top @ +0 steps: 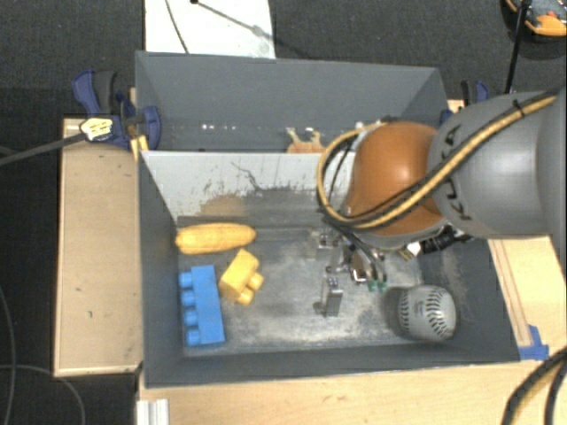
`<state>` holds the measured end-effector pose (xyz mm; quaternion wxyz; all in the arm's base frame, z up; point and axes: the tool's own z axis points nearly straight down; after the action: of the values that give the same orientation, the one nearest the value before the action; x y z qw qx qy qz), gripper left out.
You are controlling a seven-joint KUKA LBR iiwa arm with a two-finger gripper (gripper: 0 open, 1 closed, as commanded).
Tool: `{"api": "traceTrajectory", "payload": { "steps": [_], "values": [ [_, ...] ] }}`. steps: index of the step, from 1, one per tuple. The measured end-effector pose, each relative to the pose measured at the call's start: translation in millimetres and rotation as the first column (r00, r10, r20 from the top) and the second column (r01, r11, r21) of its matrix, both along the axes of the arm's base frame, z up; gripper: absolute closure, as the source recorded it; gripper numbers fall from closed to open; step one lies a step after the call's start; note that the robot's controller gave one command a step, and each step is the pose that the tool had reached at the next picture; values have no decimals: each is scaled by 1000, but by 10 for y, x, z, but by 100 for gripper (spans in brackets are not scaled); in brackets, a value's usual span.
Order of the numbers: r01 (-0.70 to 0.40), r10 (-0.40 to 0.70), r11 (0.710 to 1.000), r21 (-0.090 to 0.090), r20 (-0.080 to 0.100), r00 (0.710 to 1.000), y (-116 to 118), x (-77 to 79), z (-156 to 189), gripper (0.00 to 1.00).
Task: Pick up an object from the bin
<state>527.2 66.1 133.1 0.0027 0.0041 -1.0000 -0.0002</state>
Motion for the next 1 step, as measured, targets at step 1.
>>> {"api": "traceTrajectory", "payload": {
  "steps": [1],
  "values": [
    [2, -2, 1000, 1, 8, 1000, -3, 17, 46, 0]
  ]
}}
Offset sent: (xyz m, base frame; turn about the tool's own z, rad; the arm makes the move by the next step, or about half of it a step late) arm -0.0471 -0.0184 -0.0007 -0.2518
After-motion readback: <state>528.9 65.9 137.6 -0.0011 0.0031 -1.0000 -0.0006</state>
